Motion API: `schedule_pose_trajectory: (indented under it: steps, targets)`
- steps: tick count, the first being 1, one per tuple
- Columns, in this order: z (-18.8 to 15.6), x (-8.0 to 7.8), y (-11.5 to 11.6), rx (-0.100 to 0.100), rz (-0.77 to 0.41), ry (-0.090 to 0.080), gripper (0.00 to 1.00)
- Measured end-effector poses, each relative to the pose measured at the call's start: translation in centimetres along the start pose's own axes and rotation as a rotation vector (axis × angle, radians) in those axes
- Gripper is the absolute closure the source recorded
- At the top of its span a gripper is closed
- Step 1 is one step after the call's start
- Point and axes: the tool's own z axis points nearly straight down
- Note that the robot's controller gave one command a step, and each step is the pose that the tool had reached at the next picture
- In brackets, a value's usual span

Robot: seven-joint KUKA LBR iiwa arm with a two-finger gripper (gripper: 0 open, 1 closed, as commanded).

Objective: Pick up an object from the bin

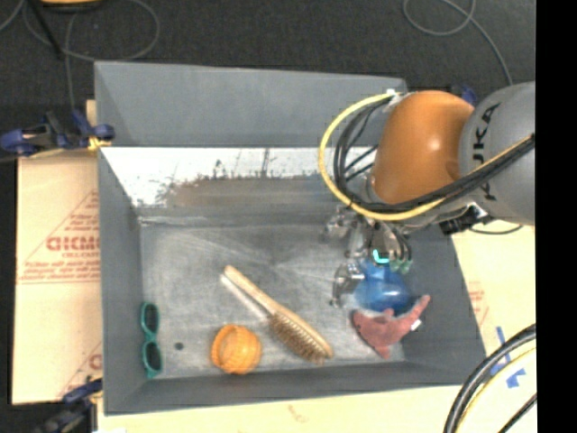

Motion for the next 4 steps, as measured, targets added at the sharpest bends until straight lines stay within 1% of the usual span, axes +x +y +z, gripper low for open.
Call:
schedule_pose_trajectory:
  steps: [1, 2, 3, 4]
  targets:
    - [-0.4, -0.2, 0.0, 0.001, -0.001, -0.007, 0.00]
    - [3.8, 2.7, 0.3, 0.002, -0.039, -0.015, 0.00]
    - [10.8, 1.9, 7.7, 0.000, -0.226, -0.006, 1.00]
    - [10.9, 1.8, 7.7, 0.000, -0.226, -0.009, 0.00]
